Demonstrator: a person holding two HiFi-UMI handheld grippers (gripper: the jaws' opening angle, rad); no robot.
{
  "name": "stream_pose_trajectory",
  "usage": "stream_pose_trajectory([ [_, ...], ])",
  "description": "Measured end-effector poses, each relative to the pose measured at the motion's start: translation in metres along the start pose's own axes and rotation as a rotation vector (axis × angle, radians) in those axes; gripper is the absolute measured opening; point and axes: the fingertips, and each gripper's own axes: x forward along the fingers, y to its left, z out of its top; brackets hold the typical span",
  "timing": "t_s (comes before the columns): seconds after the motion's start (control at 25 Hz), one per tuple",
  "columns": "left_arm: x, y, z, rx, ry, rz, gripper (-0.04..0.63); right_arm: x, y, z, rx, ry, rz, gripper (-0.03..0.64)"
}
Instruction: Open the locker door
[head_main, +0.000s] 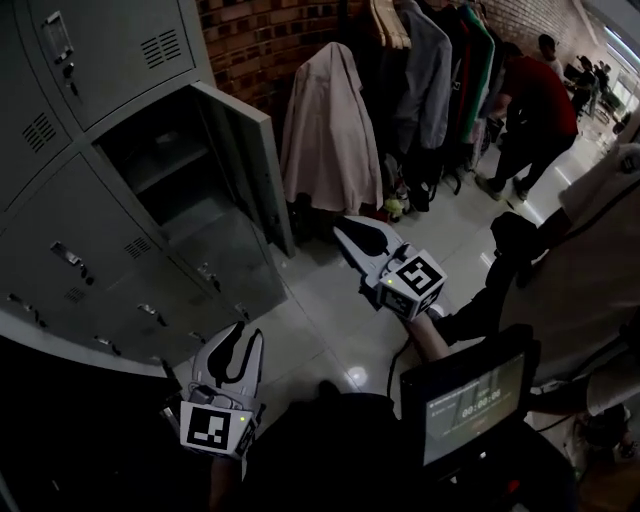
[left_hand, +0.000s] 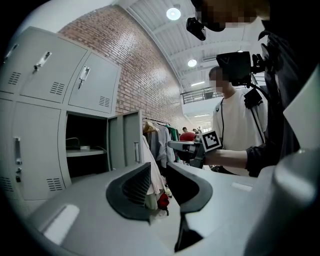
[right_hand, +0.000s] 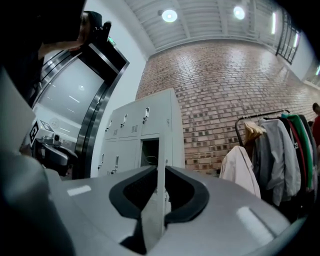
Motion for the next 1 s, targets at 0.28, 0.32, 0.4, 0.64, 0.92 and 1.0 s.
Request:
stream_pose_trajectory([
  [0.28, -0.012, 0.018, 0.001, -0.05, -0.007, 0.047, 0.1, 0.026, -0.01, -0.004, -0.008, 0.012, -0.019, 0.041],
  [0.32, -0.015, 0.022, 0.001, -0.055, -0.009, 0.057, 0.1, 0.029, -0.006, -0.004, -0.01, 0.009, -0.014, 0.041],
  [0.4, -0.019, 0.028, 0.001, -0.058, -0.009, 0.075, 0.1, 0.037, 0.002, -0.003, -0.015, 0.0, 0.006, 0.041],
  [0.64, -0.018, 0.031, -0.004, -0.056, 0.0, 0.085, 0.1, 0.044, 0.0, 0.013, 0.012, -0.061, 0.023, 0.04],
  [0.92, -0.014, 0.032, -0.003, -0.045, 0.002, 0.075, 0.1, 0.046, -0.017, 0.033, 0.107, -0.129, 0.036, 0.006],
  [1.0, -0.012, 0.032, -0.002, -0.042, 0.003, 0.073, 0.1, 0.046, -0.021, 0.038, 0.131, -0.141, 0.045, 0.0],
])
